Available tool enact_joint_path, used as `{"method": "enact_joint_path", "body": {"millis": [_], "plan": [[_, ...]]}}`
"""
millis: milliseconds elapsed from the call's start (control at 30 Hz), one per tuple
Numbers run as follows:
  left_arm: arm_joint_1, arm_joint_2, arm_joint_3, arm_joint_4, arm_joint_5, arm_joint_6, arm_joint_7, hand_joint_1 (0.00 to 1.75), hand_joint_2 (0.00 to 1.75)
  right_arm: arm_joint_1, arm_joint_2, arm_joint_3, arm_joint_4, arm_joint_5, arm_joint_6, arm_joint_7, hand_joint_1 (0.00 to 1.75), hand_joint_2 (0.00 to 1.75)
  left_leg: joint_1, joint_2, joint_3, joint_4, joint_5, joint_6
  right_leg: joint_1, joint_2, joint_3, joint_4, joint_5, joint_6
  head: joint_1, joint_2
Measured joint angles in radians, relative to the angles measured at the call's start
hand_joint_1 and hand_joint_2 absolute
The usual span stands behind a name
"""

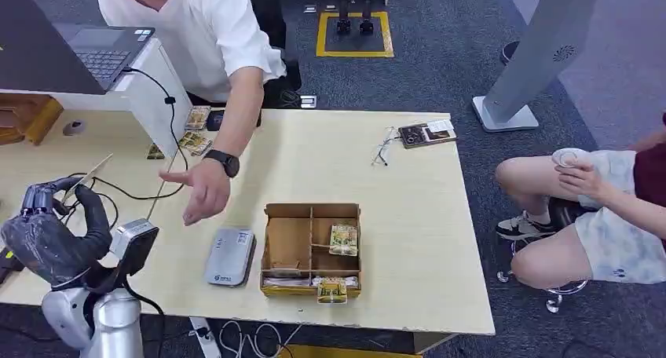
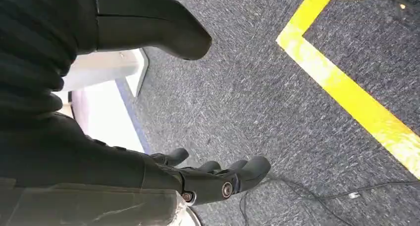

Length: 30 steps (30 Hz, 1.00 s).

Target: Pass the card to the sensor for recognition and then transmit it.

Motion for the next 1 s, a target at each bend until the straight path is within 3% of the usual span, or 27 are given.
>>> {"method": "enact_joint_path", "body": {"millis": [167,500,633,667,700,733,833,1000], "plan": [[-0.001,0.0,-0.001,-0.01,-0.119,0.0,0.034,1.75,1.75,0.0,0.0,0.008,0.0,0.0,0.003,0.0,0.0,1.75,0.0,0.0,0.0,0.0,0.0,0.0,0.0,0.0,0.0,0.0,0.0,0.0,0.0,0.0],[-0.01,0.001,-0.053,-0.014,-0.377,0.0,0.194,1.75,1.75,0.0,-0.001,0.014,0.002,-0.001,0.003,-0.001,0.0,1.75,0.0,0.0,0.0,0.0,0.0,0.0,0.0,0.0,0.0,0.0,0.0,0.0,0.0,0.0],[-0.021,0.006,-0.117,0.01,-0.448,0.0,0.317,1.69,1.75,-0.001,-0.001,0.018,0.004,-0.018,-0.007,-0.001,0.0,1.75,0.0,0.0,0.0,0.0,0.0,0.0,0.0,0.0,0.0,0.0,0.0,0.0,0.0,0.0],[-0.018,0.008,-0.133,0.01,-0.444,0.0,0.325,1.2,1.75,-0.001,-0.001,0.02,0.004,-0.018,-0.005,-0.001,0.0,1.75,0.0,0.0,0.0,0.0,0.0,0.0,0.0,0.001,0.0,0.0,0.0,0.0,0.0,0.0],[-0.016,0.008,-0.147,0.012,-0.444,0.0,0.327,0.23,1.75,0.0,-0.002,0.021,0.004,-0.019,-0.004,0.0,0.0,1.75,0.0,0.0,0.0,0.0,0.0,0.0,0.0,0.0,0.0,0.0,0.0,0.0,-0.001,0.0],[-0.014,0.01,-0.162,0.013,-0.445,0.0,0.338,0.0,1.75,0.0,-0.002,0.022,0.005,-0.021,-0.003,0.0,0.0,1.75,0.0,0.0,0.0,0.0,0.0,0.0,0.0,0.0,0.0,0.0,0.0,0.0,-0.001,0.0],[-0.006,0.013,-0.21,0.015,-0.429,0.0,0.354,0.0,1.75,0.0,-0.003,0.024,0.005,-0.027,-0.002,0.0,0.0,1.75,0.0,0.0,0.0,0.0,0.0,0.0,0.0,0.0,0.0,0.0,0.0,0.0,-0.001,0.0],[-0.005,0.008,-0.22,0.015,-0.361,0.0,0.275,0.0,1.75,0.0,-0.003,0.024,0.005,-0.027,-0.003,0.003,0.0,1.75,0.0,0.0,0.0,0.0,0.0,0.0,0.0,0.0,0.0,0.0,0.0,0.0,-0.001,0.0]]}}
